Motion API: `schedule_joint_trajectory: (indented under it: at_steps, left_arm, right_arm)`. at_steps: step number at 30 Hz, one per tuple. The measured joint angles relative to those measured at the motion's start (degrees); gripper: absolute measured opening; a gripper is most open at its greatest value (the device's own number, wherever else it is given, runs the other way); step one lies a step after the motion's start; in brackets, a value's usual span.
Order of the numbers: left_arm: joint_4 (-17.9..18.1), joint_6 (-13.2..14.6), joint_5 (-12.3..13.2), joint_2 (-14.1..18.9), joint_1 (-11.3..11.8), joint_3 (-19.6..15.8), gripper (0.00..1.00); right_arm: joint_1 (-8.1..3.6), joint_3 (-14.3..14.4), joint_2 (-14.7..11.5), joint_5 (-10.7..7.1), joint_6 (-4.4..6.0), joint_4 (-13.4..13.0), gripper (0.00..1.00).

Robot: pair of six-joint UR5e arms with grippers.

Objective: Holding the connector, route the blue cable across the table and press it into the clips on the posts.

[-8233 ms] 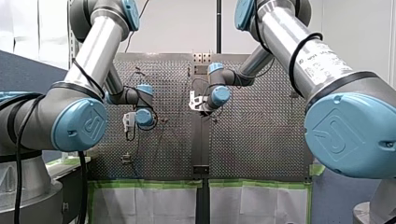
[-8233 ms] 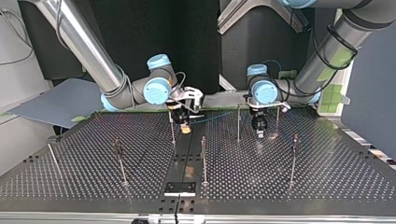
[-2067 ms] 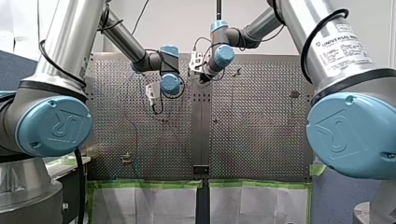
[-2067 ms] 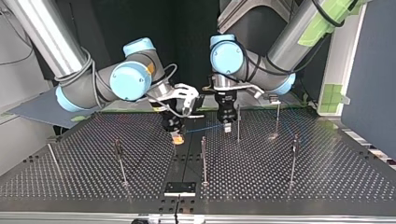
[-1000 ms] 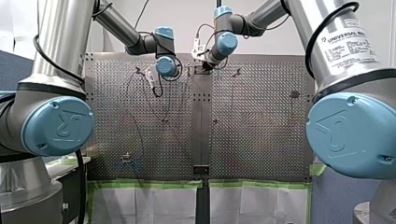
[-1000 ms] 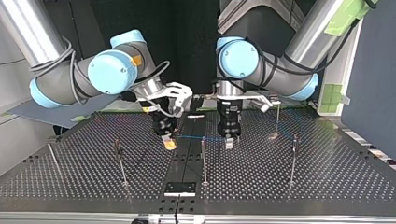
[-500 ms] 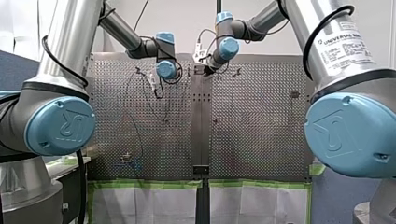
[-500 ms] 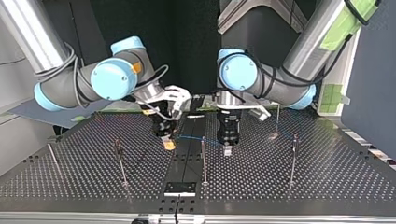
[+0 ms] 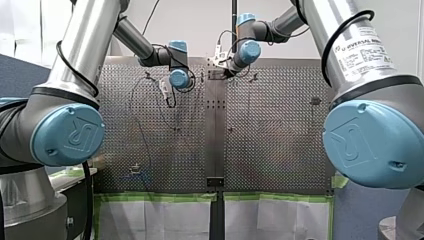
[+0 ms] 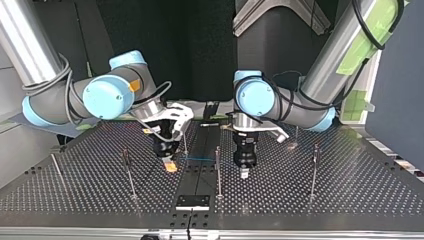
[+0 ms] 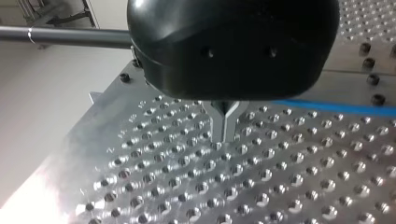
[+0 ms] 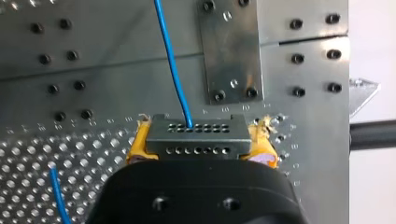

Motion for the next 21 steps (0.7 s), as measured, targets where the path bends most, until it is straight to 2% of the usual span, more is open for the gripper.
schedule_joint_trajectory:
  at_steps: [6,13,14,15,17,18,19,20,21]
  left_arm:
    - [-0.9,0.0,0.6,-0.4,1.3,1.6,0.0]
    - [-2.0,0.1,0.6,-0.4,1.5,1.8,0.0]
    - [-2.2,0.1,0.5,-0.4,1.5,1.8,0.05]
    - [-2.3,0.1,0.5,-0.4,1.5,1.8,0.05]
    - [-2.6,0.0,0.6,-0.4,1.4,1.8,0.24]
    - [-2.7,0.0,0.6,-0.4,1.3,1.8,0.24]
    - [-2.8,-0.1,0.6,-0.4,1.2,1.8,0.35]
    - [-3.0,-0.1,0.5,-0.4,1.1,1.8,0.54]
    - [-3.2,-0.1,0.5,-0.3,1.1,1.7,0.54]
  right_arm:
    - [-1.51,-0.5,0.4,-0.37,0.0,0.0,0.0]
    - [-2.8,-0.6,0.8,-0.47,-0.07,0.0,0.0]
    - [-2.91,-0.6,0.8,-0.47,-0.09,0.0,0.0]
    - [-3.0,-0.7,0.8,-0.47,-0.11,0.0,0.0]
    - [-3.17,-0.7,0.8,-0.48,-0.17,0.0,0.0]
    - [-3.21,-0.7,0.8,-0.48,-0.19,0.0,0.0]
    - [-3.26,-0.7,0.8,-0.47,-0.21,0.0,0.0]
    - [-3.28,-0.7,0.8,-0.48,-0.23,0.0,0.0]
    - [-3.29,-0.7,0.8,-0.48,-0.25,0.0,0.0]
